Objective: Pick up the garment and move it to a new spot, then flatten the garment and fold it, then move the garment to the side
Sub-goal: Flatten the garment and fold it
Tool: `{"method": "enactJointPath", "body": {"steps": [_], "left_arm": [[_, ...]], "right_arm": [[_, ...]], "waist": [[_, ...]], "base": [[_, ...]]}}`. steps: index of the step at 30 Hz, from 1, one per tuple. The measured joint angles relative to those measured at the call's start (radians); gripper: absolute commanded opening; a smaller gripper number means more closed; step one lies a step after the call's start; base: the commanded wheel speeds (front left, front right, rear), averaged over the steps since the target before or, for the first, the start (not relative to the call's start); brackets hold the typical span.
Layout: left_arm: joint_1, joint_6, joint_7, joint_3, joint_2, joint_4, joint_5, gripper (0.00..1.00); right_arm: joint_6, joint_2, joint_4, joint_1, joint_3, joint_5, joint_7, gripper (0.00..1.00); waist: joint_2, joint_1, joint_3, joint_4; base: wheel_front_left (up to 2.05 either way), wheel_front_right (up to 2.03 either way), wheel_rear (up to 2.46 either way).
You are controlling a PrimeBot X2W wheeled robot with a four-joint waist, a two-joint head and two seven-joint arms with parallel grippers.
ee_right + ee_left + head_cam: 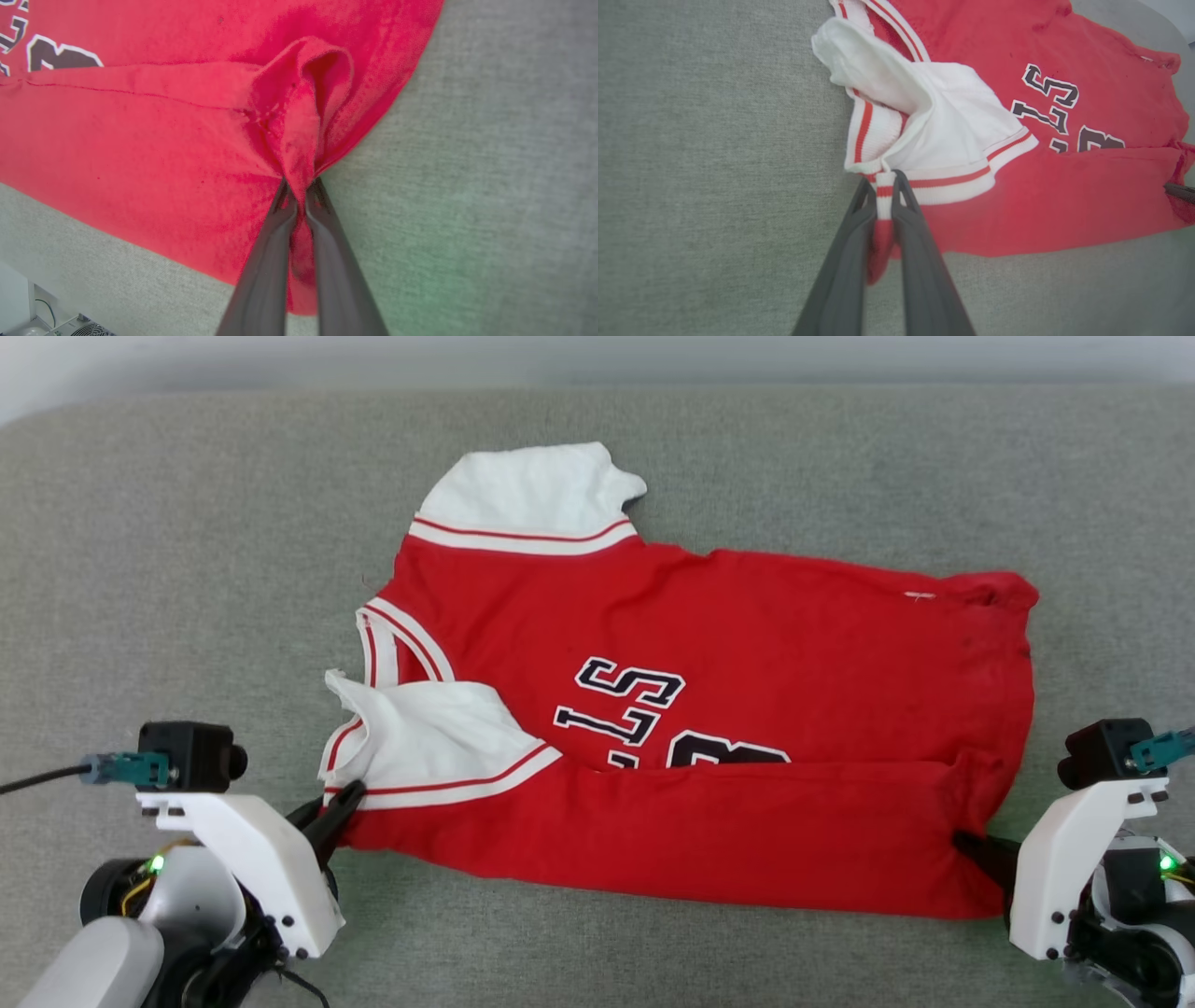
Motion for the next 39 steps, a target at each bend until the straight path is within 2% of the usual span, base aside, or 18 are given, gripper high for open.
{"method": "enactJointPath", "body": {"steps": [7,11,18,23,24,25,26,29,33,37,39], "left_arm": [[0.061,0.014,-0.042,0.009,-0.016,0.032,-0.003,0.00],[0.131,0.026,-0.028,0.000,-0.017,0.042,-0.027,0.00],[0.223,0.056,-0.026,0.010,-0.002,0.020,-0.045,0.00],[0.279,0.066,-0.009,-0.002,0.001,0.024,-0.061,0.00],[0.280,0.067,-0.014,-0.005,-0.005,0.032,-0.060,0.00],[0.279,0.066,-0.019,-0.005,-0.014,0.043,-0.060,0.47],[0.275,0.065,-0.026,-0.006,-0.029,0.056,-0.064,1.00],[0.250,0.048,-0.051,-0.012,-0.057,0.100,-0.063,1.00],[0.211,0.048,-0.115,0.005,-0.074,0.135,-0.035,1.00],[0.175,0.067,-0.191,0.034,-0.077,0.131,0.012,1.00],[0.156,0.079,-0.233,0.048,-0.084,0.119,0.035,1.00]], "right_arm": [[0.000,-0.025,0.017,0.004,0.051,0.014,-0.039,0.00],[0.000,-0.028,0.028,0.034,0.071,0.024,-0.041,0.00],[0.000,-0.032,0.011,0.095,0.066,0.035,-0.028,0.00],[0.000,-0.034,0.005,0.163,0.030,0.032,-0.007,0.00],[0.000,-0.032,0.005,0.175,0.026,0.029,-0.012,0.09],[0.000,-0.026,0.008,0.181,0.023,0.027,-0.019,0.65],[0.000,-0.018,0.013,0.182,0.021,0.026,-0.030,1.00],[0.000,-0.005,0.022,0.188,0.022,0.013,-0.090,1.00],[0.000,-0.001,-0.001,0.188,0.026,-0.028,-0.235,1.00],[0.000,0.012,-0.030,0.169,0.012,-0.083,-0.405,1.00],[0.000,0.021,-0.036,0.159,0.007,-0.104,-0.451,1.00]], "waist": [[0.0000,0.0000,-0.084,-0.011],[0.0000,0.0000,-0.157,-0.015],[0.0000,-0.0001,-0.266,-0.008],[0.0000,-0.0002,-0.297,0.004],[0.0000,-0.0002,-0.295,0.005],[0.0000,-0.0003,-0.290,0.006],[0.0000,-0.0003,-0.284,0.005],[0.0000,-0.0002,-0.269,-0.002],[0.0000,-0.0002,-0.262,-0.020],[0.0000,-0.0002,-0.264,-0.039],[0.0000,-0.0002,-0.265,-0.049]], "base": [[0.00,0.00,0.00],[0.00,0.00,0.00],[0.00,0.00,0.00],[0.00,0.00,0.00],[0.00,0.00,0.00],[0.00,0.00,0.00],[0.00,0.00,0.00],[0.00,0.00,0.00],[0.00,0.00,0.00],[0.00,0.00,0.00],[0.00,0.00,0.00]]}}
